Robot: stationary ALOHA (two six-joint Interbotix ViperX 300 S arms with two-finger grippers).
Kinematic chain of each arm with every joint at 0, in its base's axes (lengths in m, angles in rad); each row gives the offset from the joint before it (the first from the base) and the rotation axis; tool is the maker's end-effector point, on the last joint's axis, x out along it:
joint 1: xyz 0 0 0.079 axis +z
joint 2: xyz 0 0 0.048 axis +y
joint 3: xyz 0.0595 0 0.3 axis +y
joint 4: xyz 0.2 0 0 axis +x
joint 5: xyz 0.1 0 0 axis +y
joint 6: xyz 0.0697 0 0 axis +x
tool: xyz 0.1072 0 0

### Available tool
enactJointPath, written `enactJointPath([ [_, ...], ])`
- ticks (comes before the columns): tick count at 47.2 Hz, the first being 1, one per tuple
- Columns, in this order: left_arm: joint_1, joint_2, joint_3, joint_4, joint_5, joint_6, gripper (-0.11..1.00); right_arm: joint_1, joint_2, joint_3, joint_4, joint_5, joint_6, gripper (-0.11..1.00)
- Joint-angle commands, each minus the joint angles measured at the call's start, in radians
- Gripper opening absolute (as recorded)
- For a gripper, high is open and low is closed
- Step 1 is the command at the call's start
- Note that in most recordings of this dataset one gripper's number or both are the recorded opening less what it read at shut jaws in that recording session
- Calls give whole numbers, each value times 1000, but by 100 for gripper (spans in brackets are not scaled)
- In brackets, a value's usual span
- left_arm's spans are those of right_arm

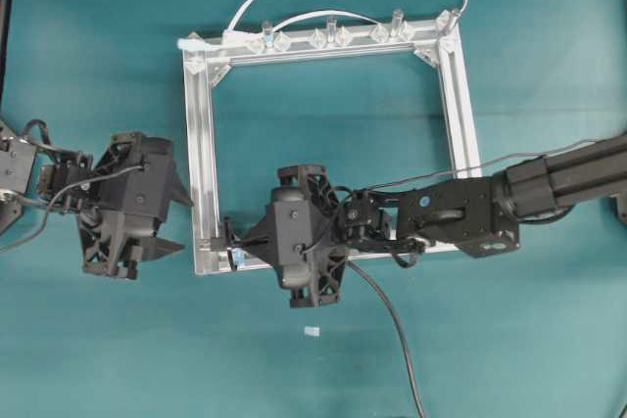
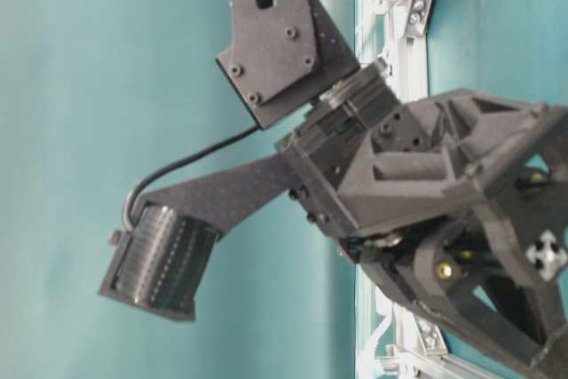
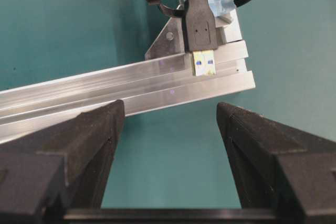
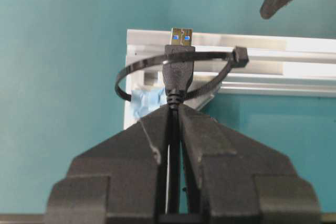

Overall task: Insert the wire through the string loop located on the left side.
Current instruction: 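Push the USB connector through the zip-tie loop with the right gripper, then move the left gripper to the connector tip emerging from the loop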

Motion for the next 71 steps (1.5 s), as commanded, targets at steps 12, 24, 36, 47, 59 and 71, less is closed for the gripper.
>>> enactJointPath([
  [12,-8,-14,-14,0,-3,-6,71,-2,-15,-37,-5,-3,-2,8],
  [24,-9,-14,-15,0,-3,-6,71,-2,-15,-37,-5,-3,-2,8],
  [36,-41,-12,-35,0,-5,-6,71,-2,-15,-37,-5,-5,-2,8],
  [47,-61,2,-49,0,-34,-8,71,-2,-17,-37,-5,-8,-3,8],
  [59,-61,28,-55,0,-44,-9,72,-2,-17,-37,-5,-8,-3,8],
  [71,-57,66,-74,0,-48,-9,76,-2,-15,-37,-5,-8,-3,8],
])
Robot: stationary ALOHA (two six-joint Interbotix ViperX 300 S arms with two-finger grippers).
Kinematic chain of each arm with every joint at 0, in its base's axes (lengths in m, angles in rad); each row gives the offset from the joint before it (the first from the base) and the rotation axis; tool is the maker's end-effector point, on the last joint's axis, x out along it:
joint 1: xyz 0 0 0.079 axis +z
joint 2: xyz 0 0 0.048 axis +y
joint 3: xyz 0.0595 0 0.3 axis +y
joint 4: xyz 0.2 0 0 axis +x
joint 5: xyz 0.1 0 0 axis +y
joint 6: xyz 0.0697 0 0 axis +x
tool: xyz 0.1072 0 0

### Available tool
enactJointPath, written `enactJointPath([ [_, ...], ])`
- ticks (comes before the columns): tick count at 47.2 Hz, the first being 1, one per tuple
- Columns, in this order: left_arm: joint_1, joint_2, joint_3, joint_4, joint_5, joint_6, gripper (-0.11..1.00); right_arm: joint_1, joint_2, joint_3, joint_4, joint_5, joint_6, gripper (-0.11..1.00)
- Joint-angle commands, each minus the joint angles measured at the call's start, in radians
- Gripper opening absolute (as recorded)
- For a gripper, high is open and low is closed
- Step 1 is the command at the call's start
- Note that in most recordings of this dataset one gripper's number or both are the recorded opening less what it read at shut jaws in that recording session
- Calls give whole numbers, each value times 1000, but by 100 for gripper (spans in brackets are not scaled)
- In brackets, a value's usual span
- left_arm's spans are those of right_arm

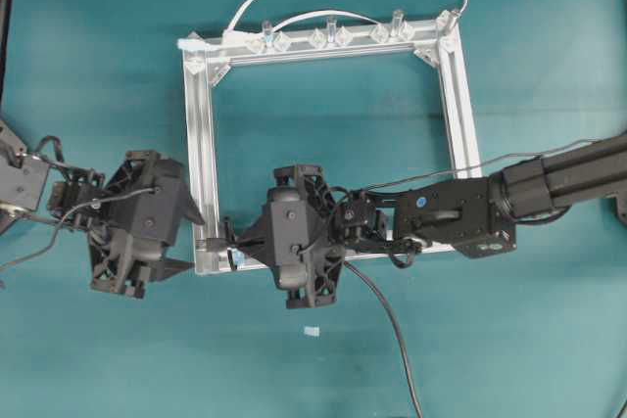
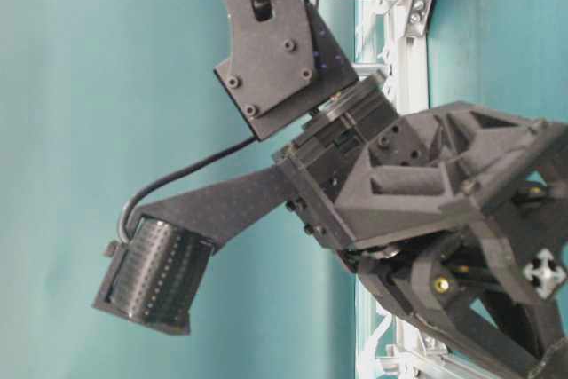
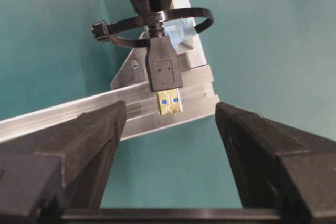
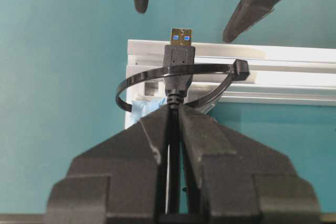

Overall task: Insert the wire through the string loop located on the left side.
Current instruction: 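Move the left gripper to the connector tip emerging from the loop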

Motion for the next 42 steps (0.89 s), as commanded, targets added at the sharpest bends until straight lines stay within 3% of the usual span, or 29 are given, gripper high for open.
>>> enactJointPath([
  [1,3,12,-34,0,-12,-9,77,-3,-20,-26,-3,-8,-3,8],
  [11,20,86,-72,0,-46,-9,85,-3,-21,-26,-3,-9,-3,8],
  [42,28,137,-87,0,-61,-11,84,-3,-20,-26,-21,-9,-3,8],
])
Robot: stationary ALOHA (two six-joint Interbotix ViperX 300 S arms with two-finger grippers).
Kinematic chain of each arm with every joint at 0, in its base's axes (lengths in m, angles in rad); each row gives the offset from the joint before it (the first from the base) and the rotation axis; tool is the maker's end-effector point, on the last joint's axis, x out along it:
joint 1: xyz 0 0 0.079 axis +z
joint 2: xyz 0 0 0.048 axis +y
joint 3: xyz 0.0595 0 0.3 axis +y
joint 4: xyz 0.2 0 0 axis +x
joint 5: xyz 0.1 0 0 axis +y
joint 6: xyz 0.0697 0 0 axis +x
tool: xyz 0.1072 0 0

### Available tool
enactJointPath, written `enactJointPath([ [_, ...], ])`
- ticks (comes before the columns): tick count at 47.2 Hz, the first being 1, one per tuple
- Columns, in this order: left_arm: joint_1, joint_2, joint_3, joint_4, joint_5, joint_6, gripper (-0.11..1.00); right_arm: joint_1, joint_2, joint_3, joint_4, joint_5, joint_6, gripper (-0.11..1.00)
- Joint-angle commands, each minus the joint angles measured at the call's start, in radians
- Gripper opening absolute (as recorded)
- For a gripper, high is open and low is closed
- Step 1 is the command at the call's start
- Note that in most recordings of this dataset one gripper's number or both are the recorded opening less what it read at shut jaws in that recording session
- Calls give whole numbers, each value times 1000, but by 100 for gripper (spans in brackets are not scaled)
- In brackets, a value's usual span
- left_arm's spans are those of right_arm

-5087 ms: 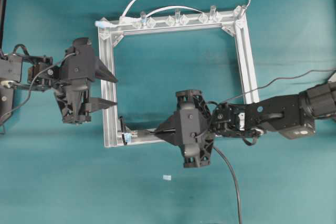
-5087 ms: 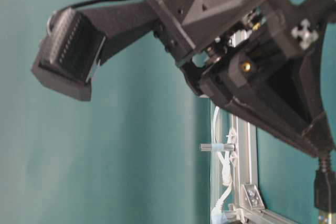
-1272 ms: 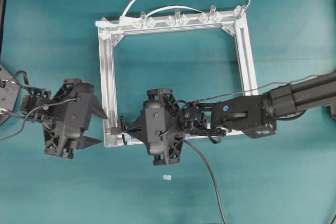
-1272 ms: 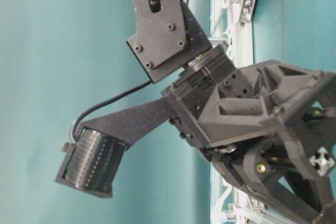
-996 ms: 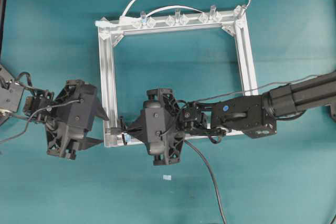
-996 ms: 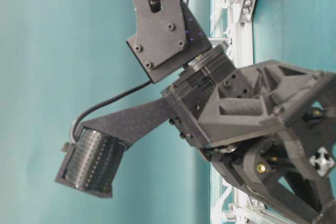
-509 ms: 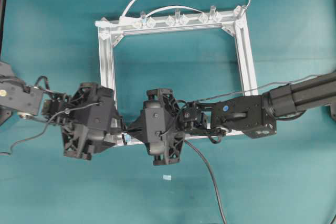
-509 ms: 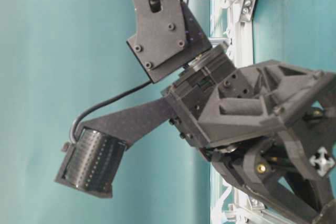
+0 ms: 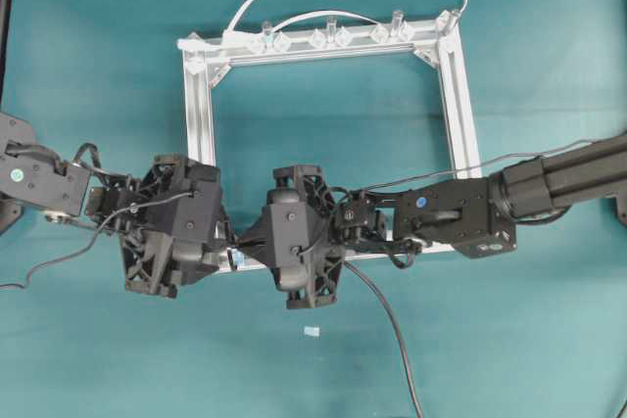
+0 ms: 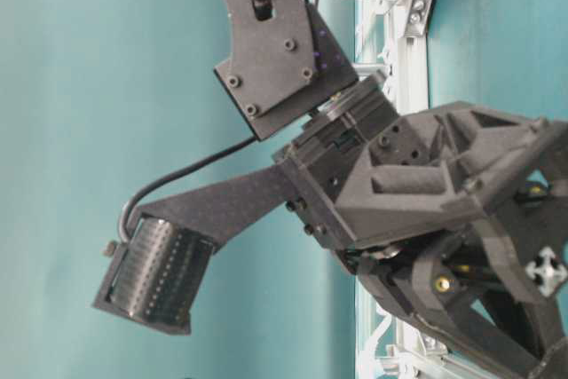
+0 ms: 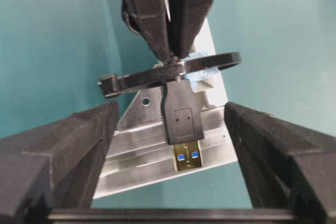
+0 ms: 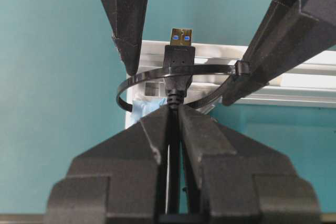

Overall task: Insert the wire through the string loop located on the left side.
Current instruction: 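Move the left gripper to the connector tip emerging from the loop, then close the left gripper on the USB connector and release with the right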

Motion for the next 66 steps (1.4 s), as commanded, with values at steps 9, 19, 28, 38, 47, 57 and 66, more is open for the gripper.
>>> enactJointPath([
  [9,3,-9,-21,-5,-6,-14,82,-2,-20,-26,-17,-9,-2,8],
  [19,3,-14,-21,-3,0,-91,33,-2,-20,-26,-15,-9,0,8],
  [28,3,-15,-18,-2,0,-95,21,-2,-20,-25,-15,-9,0,8],
  [38,2,-15,-15,-2,2,-97,21,-2,-20,-26,-17,-9,0,8],
  [47,3,-15,-15,-2,3,-97,21,-2,-21,-26,-17,-9,0,8],
  [57,2,-17,-15,-3,3,-97,21,3,-21,-26,-46,-5,3,8],
  [66,3,-18,-14,-3,3,-97,21,3,-21,-25,-51,-3,8,20],
])
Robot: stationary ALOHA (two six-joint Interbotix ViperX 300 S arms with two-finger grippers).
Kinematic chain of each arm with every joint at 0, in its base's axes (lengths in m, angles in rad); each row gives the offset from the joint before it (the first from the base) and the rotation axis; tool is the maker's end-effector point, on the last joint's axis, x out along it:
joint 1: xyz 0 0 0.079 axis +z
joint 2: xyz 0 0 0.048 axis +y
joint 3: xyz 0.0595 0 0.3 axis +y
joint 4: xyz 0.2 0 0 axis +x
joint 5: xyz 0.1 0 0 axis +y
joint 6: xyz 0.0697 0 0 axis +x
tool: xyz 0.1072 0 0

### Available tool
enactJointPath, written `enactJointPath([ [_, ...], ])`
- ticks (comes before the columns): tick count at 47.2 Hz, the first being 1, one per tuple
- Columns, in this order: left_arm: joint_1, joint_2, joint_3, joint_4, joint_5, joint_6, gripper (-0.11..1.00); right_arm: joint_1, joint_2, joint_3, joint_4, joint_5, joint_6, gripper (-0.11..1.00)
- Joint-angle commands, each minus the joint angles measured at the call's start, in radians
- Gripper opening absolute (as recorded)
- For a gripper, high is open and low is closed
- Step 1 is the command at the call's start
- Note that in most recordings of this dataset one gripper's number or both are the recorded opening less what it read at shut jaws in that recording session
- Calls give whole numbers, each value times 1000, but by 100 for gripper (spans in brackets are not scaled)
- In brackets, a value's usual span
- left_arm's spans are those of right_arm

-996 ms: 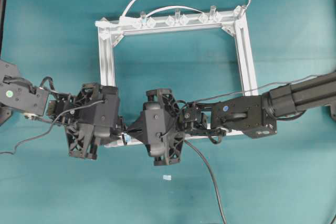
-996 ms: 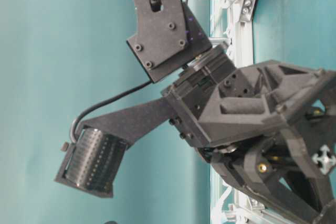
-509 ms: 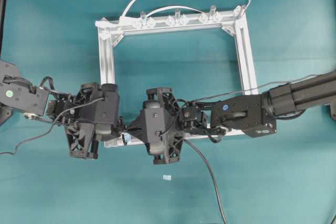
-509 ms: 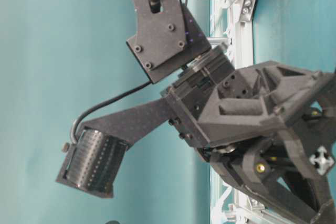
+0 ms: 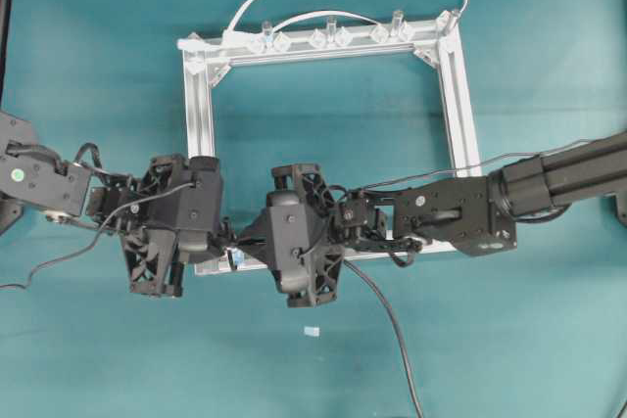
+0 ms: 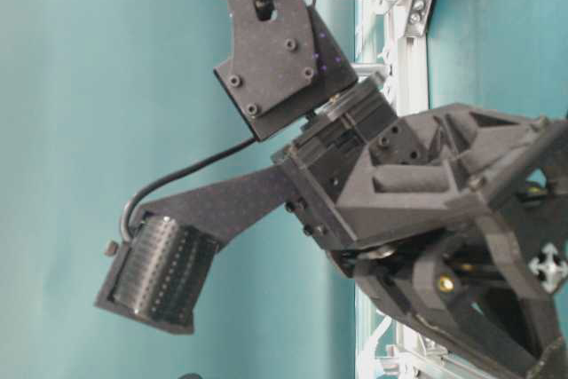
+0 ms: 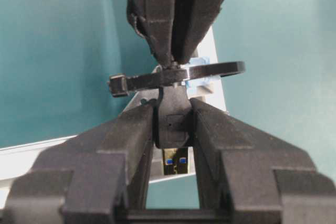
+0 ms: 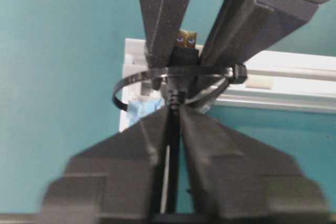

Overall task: Insert the wire through the string loop located on the left side.
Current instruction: 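Close the left gripper on the USB connector and release with the right, then pull the cable leftward through the loop with the left gripper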

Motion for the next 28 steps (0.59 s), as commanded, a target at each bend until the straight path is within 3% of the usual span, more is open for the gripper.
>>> enactJointPath([
  [1,3,-18,-8,2,-3,-8,21,8,-21,-26,-6,-5,2,26],
  [10,3,-18,-6,3,-3,-8,21,8,-21,-21,-6,-5,0,81],
  [13,3,-20,-6,2,-3,-8,21,8,-21,-21,-6,-5,2,91],
  [28,2,-74,35,3,32,-9,21,11,-21,-20,-6,-3,0,93],
])
